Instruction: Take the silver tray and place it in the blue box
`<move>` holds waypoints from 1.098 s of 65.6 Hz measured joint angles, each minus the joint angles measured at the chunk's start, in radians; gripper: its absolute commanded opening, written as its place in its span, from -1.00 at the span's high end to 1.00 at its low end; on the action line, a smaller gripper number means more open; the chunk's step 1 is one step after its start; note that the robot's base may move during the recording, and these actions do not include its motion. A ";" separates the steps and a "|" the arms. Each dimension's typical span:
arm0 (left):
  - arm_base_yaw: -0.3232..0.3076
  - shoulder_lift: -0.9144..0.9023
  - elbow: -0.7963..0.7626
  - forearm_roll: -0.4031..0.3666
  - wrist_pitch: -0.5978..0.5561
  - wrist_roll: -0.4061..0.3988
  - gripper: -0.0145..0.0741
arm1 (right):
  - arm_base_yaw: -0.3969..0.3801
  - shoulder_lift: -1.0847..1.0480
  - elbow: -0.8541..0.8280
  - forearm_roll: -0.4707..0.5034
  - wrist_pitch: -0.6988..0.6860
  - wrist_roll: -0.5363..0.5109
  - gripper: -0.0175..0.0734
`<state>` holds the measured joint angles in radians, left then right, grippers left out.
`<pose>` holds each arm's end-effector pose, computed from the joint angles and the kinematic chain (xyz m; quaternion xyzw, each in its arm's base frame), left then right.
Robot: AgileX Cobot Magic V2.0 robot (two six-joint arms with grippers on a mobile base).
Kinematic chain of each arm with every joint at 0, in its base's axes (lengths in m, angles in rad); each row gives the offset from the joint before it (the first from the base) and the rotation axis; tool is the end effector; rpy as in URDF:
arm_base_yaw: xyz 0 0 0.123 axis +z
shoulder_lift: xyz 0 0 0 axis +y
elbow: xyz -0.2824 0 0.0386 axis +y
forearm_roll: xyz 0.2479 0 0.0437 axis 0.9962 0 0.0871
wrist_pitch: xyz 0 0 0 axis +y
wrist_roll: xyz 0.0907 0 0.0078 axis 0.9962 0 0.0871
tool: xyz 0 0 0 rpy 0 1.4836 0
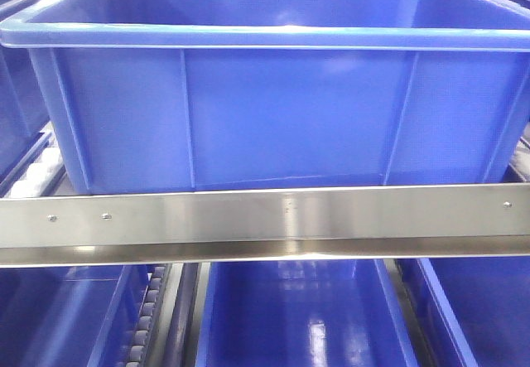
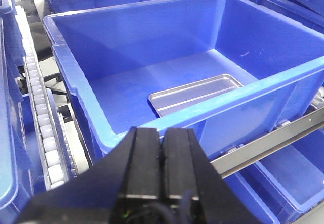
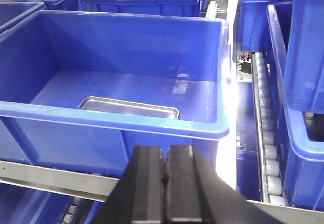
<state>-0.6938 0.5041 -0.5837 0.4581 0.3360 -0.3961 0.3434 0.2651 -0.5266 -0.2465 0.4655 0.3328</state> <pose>0.0886 -0.0564 0.3441 0.2247 0.7190 -0.1584 0.6383 0.0558 0.0093 0.3310 -0.0493 0.7413 0.1110 0.6601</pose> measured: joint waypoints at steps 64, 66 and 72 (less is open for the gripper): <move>0.602 -0.514 0.612 -0.528 -0.284 0.444 0.89 | 0.000 0.000 0.000 -0.001 -0.002 -0.002 0.49; 0.602 -0.514 0.612 -0.528 -0.286 0.444 0.89 | 0.000 0.000 0.000 -0.001 -0.002 -0.002 0.49; 0.602 -0.514 0.612 -0.530 -0.293 0.445 0.89 | 0.000 0.000 0.000 -0.001 -0.001 -0.002 0.49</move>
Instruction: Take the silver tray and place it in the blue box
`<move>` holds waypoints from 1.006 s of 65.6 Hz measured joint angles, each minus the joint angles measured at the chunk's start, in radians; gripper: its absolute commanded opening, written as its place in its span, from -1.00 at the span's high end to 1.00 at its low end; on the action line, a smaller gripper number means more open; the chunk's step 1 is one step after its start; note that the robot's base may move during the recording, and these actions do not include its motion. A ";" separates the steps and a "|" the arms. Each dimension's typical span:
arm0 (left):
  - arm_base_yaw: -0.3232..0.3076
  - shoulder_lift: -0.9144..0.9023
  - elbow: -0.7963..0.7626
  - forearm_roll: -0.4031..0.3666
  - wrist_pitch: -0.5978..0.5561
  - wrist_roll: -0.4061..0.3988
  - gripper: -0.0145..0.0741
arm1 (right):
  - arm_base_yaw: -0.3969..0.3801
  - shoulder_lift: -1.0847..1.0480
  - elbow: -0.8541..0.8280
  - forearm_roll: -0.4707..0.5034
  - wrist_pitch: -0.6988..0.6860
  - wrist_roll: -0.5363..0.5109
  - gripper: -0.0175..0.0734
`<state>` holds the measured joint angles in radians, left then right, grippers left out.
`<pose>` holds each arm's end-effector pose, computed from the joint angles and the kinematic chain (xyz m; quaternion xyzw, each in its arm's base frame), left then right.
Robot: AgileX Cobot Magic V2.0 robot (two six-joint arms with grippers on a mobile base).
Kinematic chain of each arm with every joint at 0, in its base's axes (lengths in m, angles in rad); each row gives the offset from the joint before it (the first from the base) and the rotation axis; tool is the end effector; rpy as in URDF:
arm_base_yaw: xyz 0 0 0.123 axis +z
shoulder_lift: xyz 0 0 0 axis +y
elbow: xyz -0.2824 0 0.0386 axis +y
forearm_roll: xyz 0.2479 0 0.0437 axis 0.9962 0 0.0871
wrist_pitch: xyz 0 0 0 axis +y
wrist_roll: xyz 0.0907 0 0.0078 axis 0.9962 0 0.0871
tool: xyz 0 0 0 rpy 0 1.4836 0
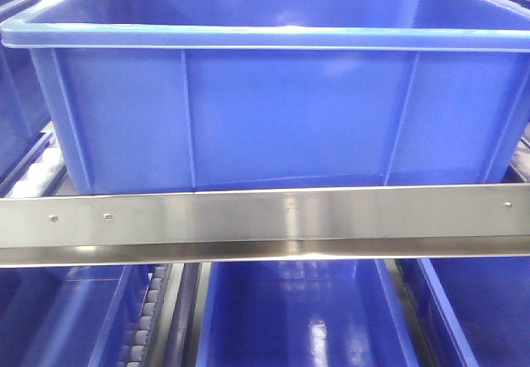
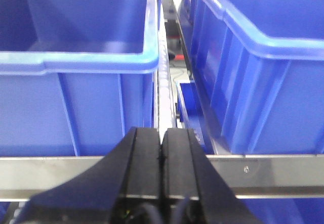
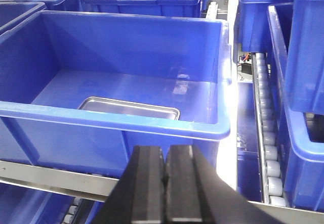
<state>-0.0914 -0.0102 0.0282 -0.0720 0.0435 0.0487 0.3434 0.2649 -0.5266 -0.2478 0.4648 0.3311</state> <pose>0.0566 -0.0055 0.2002 0.0249 0.6975 -0.0421 0.7149 0.0558 0.0093 0.3311 -0.0502 0.7409 0.1100 0.6607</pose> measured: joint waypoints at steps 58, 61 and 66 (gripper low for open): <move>0.002 0.000 0.000 0.000 -0.006 0.000 0.89 | -0.084 -0.011 0.021 0.019 0.022 -0.088 0.49; -0.001 0.000 0.000 0.000 -0.006 0.000 0.89 | -0.126 -0.023 0.047 0.043 0.007 -0.118 0.49; 0.001 0.000 0.000 0.000 -0.006 0.000 0.89 | -0.206 -0.063 0.111 0.093 -0.033 -0.167 0.49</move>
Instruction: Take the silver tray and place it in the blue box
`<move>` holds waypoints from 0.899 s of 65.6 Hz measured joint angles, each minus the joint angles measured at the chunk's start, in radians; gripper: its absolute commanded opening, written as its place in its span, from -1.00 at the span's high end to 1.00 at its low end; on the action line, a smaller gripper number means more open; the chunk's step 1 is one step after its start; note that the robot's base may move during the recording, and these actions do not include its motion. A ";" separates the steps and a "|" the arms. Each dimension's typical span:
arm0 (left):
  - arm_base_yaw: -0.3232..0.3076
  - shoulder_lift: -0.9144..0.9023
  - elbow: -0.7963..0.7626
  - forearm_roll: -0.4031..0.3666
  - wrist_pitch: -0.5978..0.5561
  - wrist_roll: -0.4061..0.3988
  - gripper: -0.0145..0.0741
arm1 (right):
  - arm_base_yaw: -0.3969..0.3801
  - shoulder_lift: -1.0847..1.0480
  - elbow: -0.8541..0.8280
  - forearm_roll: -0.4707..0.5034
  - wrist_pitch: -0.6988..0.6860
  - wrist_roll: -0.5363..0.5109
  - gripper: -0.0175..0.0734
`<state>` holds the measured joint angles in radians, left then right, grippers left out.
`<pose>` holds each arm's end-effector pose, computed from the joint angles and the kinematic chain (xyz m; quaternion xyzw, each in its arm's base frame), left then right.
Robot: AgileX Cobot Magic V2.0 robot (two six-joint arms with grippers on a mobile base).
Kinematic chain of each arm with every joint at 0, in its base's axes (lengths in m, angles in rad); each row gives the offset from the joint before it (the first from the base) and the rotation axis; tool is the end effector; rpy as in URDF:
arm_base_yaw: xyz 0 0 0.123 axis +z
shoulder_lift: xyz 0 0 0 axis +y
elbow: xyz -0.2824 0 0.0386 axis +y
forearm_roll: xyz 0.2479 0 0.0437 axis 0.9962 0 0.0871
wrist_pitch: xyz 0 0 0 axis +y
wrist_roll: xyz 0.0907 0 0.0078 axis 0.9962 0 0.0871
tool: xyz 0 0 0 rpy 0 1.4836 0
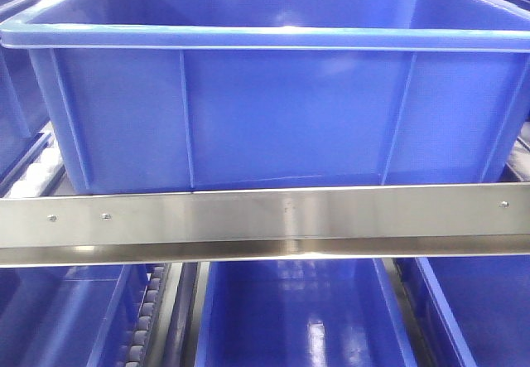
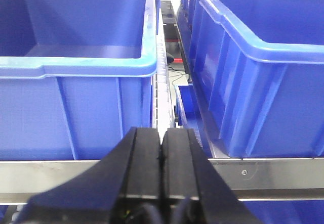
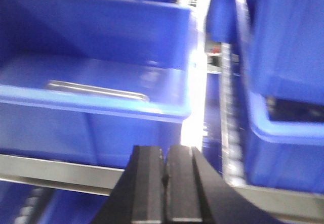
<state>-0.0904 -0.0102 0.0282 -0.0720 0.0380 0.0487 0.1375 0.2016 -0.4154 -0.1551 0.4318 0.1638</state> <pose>0.0566 -0.0054 0.2007 0.0243 0.6955 -0.0417 0.7169 0.0544 0.0016 0.3011 -0.0217 0.7499 0.0287 0.6606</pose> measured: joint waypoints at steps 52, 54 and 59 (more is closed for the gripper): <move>0.002 -0.002 0.000 0.000 -0.001 0.000 0.89 | -0.189 -0.211 0.446 0.120 -0.346 -0.033 0.49; 0.002 -0.002 0.000 0.000 -0.001 0.000 0.89 | -0.189 -0.211 0.446 0.122 -0.346 -0.033 0.49; 0.002 -0.002 0.000 0.000 -0.001 0.000 0.89 | -0.189 -0.211 0.446 0.122 -0.346 -0.033 0.49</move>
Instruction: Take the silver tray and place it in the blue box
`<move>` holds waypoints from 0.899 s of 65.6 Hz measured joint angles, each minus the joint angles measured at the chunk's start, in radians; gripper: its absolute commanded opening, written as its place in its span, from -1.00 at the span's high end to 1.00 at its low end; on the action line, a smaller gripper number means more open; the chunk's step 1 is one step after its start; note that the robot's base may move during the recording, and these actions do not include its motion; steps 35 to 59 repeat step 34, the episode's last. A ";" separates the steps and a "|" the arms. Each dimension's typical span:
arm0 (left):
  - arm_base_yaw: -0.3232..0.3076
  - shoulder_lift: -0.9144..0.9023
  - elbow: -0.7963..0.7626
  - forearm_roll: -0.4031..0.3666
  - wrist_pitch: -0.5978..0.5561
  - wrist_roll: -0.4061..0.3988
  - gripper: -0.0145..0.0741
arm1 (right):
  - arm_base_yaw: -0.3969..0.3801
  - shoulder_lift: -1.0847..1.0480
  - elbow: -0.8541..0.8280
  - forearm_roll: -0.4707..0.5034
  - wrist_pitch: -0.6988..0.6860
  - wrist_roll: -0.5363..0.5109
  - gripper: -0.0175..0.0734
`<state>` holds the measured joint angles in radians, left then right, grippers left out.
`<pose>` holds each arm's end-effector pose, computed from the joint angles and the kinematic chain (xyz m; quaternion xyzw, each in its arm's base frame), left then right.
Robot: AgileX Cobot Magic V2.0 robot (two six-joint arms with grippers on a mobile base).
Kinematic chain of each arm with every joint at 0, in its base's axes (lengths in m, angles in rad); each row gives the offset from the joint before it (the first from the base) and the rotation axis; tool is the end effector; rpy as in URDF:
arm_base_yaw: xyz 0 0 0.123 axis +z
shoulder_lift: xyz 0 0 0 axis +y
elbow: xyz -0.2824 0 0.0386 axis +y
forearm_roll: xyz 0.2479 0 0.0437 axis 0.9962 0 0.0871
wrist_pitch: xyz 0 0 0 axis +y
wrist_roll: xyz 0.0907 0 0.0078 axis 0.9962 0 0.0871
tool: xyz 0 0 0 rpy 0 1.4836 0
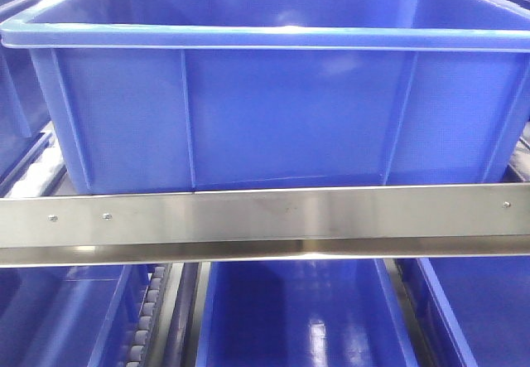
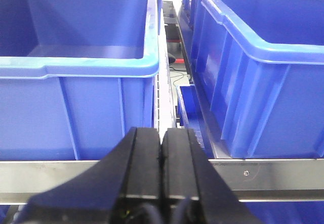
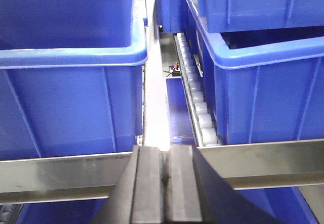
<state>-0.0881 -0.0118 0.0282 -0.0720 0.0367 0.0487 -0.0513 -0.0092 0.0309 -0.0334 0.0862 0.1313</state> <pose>0.0565 -0.0052 0.2009 0.0235 0.6945 -0.0409 0.7179 0.0570 -0.0032 0.1953 0.0543 0.7123 0.0153 0.6996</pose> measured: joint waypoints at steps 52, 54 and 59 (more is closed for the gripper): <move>0.000 0.000 0.000 0.000 0.000 0.000 0.89 | 0.000 0.000 0.000 0.000 -0.001 0.000 0.49; 0.000 0.000 0.000 0.000 0.000 0.000 0.89 | 0.000 0.000 0.000 0.000 -0.001 0.000 0.49; 0.000 0.000 0.000 0.000 0.000 0.000 0.89 | 0.000 0.000 0.000 0.000 -0.001 0.000 0.49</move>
